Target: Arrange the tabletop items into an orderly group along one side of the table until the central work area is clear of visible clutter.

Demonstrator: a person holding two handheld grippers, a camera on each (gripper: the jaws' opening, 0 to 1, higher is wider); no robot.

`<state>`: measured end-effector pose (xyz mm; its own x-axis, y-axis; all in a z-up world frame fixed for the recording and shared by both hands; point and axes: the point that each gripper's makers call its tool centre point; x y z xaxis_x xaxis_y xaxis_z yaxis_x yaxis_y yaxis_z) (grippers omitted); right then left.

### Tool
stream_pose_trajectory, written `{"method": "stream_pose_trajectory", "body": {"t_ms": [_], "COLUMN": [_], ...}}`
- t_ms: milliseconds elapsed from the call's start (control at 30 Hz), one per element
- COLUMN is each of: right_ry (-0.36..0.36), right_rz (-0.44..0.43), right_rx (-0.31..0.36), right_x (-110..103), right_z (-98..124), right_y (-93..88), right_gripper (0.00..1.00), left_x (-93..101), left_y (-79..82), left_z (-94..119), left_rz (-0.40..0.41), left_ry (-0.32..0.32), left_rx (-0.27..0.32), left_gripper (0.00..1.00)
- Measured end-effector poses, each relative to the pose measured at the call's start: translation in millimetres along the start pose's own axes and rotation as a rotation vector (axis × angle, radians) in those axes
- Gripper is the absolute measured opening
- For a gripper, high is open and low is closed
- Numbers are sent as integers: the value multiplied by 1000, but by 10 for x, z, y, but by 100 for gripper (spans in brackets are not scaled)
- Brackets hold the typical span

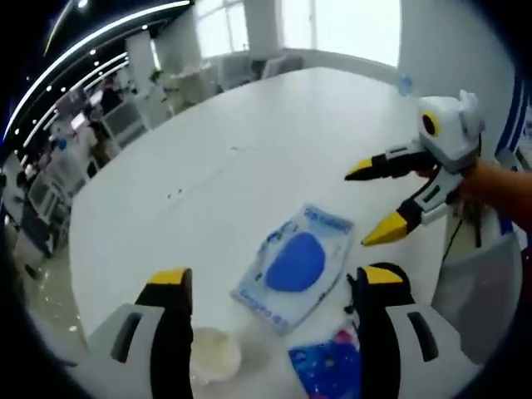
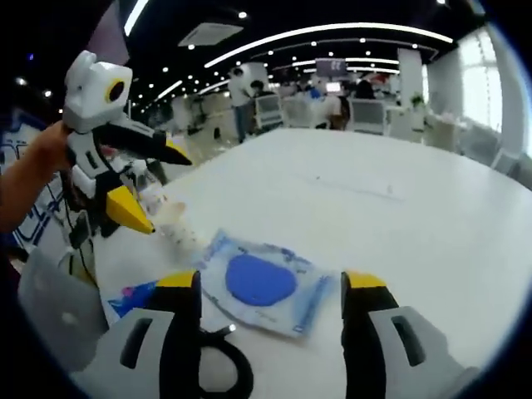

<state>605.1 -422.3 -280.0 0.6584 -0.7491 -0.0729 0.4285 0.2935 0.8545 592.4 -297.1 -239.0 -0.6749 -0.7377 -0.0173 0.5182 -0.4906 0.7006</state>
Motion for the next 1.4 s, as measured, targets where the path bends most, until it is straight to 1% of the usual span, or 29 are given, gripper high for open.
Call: {"method": "stream_pose_trajectory", "body": {"t_ms": [100,233,267,367,467,567,700,800,867,933,1000,1033,1067,1100,1167,1233,1267,1300,1367,1400], "right_ry": [21,53,59,82,114,145,179,201,222,238,256,260,264,268,273,283,286,290,292,294], "right_rz": [35,82,90,120,151,183,213,229,249,267,280,284,292,298,312,319,322,326,330,332], "right_rx": [1,-3,-5,-14,-29,-48,-64,-78,-94,-101,-123,-130,-141,-150,-166,-180,-185,-195,-207,-213], "right_x": [-118,-289,-324,-447,-597,-731,-891,-984,-1070,-1138,-1209,-1226,-1243,-1253,-1275,-1302,-1314,-1321,-1326,-1331], "right_z": [62,103,105,91,48,-2,-74,-120,-161,-186,-232,-247,-268,-279,-307,-322,-326,-341,-358,-362], "right_y": [26,32,31,18,-8,-46,-78,-107,-142,-164,-222,-244,-277,-301,-349,-390,-407,-435,-476,-493], "right_gripper": [67,67,67,66,66,66,65,65,64,64,64,63,63,62,62,61,61,60,59,59], "left_x": [59,78,79,89,108,127,126,135,164,204,299,334,397,431,493,530,548,608,662,713], "left_y": [-66,-261,-303,-429,-554,-714,-989,-1158,-1283,-1362,-1450,-1489,-1544,-1590,-1747,-1832,-1853,-1891,-1915,-1932], "left_z": [135,295,326,454,535,616,713,753,777,786,770,760,735,720,668,633,616,603,581,567], "left_rz": [21,48,59,102,125,138,151,175,177,168,151,143,109,92,70,35,27,7,-20,-45], "left_ry": [3,22,25,39,48,63,91,90,82,59,-1,-21,-58,-77,-116,-139,-150,-186,-214,-245], "left_rx": [36,53,56,90,97,94,65,50,32,21,9,3,-5,-15,-61,-83,-82,-89,-81,-78], "left_gripper": [77,76,76,76,76,75,75,74,74,72,70,69,67,66,65,65,64,62,60,58]}}
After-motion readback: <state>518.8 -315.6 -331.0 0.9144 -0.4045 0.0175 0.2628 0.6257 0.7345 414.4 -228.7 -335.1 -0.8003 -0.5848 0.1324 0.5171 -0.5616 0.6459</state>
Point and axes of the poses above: the point that each gripper's makers call its tool centre point, and the gripper's own axes: z roughly backward along the fingers, x roughly to its right, y roughly out of its top, and after that the axes turned 3 degrees about -y, right-handed
